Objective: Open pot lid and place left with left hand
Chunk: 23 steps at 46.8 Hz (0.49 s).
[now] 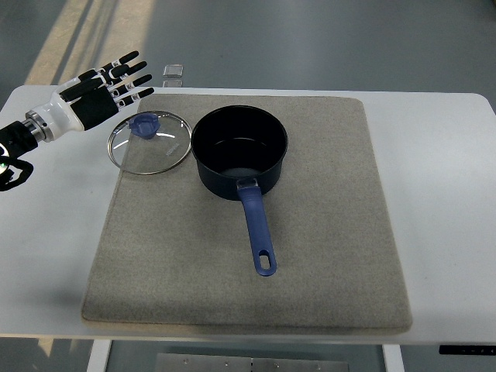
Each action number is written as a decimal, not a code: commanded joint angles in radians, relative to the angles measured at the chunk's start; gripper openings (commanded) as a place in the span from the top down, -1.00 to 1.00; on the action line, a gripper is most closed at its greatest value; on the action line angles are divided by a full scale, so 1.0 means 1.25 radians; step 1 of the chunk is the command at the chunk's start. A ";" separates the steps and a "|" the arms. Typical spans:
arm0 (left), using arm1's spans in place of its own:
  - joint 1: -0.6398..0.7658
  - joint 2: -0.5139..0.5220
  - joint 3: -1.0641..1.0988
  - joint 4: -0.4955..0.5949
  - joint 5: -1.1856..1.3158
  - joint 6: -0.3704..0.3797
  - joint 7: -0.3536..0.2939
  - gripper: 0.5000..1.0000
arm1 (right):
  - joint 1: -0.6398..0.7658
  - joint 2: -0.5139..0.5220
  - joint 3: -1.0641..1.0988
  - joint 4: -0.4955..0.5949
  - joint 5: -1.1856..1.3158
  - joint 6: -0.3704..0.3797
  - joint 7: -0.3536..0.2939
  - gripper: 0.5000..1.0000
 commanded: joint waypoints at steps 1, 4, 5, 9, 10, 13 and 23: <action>0.000 -0.006 -0.001 0.000 -0.002 0.000 -0.001 -0.97 | 0.000 0.000 0.000 0.000 0.000 0.000 0.000 -0.66; 0.001 -0.007 -0.002 0.000 -0.009 0.000 0.000 -0.97 | 0.000 0.000 0.000 0.000 0.000 0.000 0.000 -0.66; 0.001 -0.007 -0.003 0.000 -0.015 0.000 0.000 -0.97 | 0.000 0.000 -0.001 0.000 0.000 0.000 0.000 -0.66; 0.001 -0.007 -0.006 0.000 -0.034 0.000 0.000 -0.97 | 0.000 0.000 -0.001 0.000 0.000 0.000 0.000 -0.66; 0.001 -0.007 -0.006 0.000 -0.034 0.000 0.000 -0.97 | 0.000 0.000 -0.001 0.000 0.000 0.000 0.000 -0.66; 0.000 -0.007 -0.008 0.000 -0.035 0.000 0.000 -0.97 | 0.000 0.000 0.000 0.000 0.000 0.000 0.000 -0.66; -0.001 -0.005 -0.024 0.000 -0.035 0.000 -0.001 -0.97 | 0.000 0.000 -0.001 0.000 0.000 0.000 0.000 -0.66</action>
